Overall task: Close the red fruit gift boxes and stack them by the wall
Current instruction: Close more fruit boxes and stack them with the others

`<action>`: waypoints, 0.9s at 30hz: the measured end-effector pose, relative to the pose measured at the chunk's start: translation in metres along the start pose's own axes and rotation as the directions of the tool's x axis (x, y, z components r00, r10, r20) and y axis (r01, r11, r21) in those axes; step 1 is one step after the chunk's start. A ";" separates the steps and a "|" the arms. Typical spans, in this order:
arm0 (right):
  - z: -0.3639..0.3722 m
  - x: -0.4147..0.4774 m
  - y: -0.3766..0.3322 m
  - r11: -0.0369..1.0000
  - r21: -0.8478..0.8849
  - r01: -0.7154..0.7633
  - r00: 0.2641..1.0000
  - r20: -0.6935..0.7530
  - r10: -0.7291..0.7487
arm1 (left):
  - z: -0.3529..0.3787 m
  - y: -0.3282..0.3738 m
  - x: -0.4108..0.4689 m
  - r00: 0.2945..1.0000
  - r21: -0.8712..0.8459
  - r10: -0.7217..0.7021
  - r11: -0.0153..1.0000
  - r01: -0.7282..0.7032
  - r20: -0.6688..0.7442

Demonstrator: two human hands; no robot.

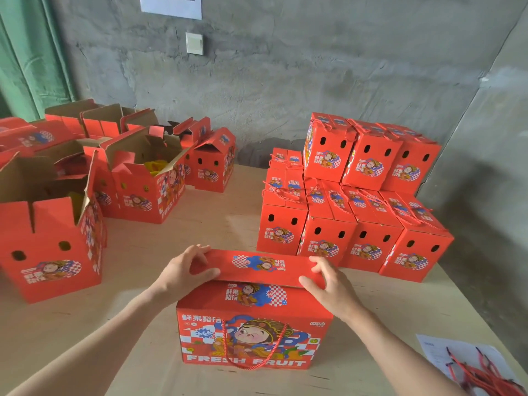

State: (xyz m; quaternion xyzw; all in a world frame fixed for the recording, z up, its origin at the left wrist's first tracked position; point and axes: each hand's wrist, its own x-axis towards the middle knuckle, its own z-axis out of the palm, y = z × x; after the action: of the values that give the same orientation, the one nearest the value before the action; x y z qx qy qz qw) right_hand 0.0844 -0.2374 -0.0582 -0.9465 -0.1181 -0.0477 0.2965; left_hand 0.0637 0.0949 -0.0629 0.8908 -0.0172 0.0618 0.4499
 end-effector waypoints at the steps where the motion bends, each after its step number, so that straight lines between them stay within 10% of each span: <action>1: -0.005 0.002 0.002 0.998 -0.055 0.025 0.998 0.065 -0.022 | -0.001 -0.002 0.002 0.999 0.074 0.009 0.997 -0.013 0.045; 8: -0.022 0.042 -0.017 0.936 -0.254 0.244 0.828 0.556 -0.064 | -0.019 0.021 0.029 0.924 0.395 -0.111 0.917 -0.046 0.366; 20: -0.020 0.041 -0.015 0.863 -0.356 0.359 0.815 0.571 -0.103 | -0.019 0.031 0.046 0.911 0.516 -0.135 0.852 -0.094 0.390; 27: -0.015 0.040 -0.012 0.824 -0.399 0.402 0.822 0.554 -0.133 | 0.013 0.047 0.053 0.837 0.721 -0.234 0.648 -0.246 0.495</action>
State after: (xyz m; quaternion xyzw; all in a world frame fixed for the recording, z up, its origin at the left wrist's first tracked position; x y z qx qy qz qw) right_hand 0.1202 -0.2287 -0.0326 -0.9414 -0.3114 0.1293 -0.0100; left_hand 0.1136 0.0582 -0.0264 0.9738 -0.1205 -0.1926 0.0087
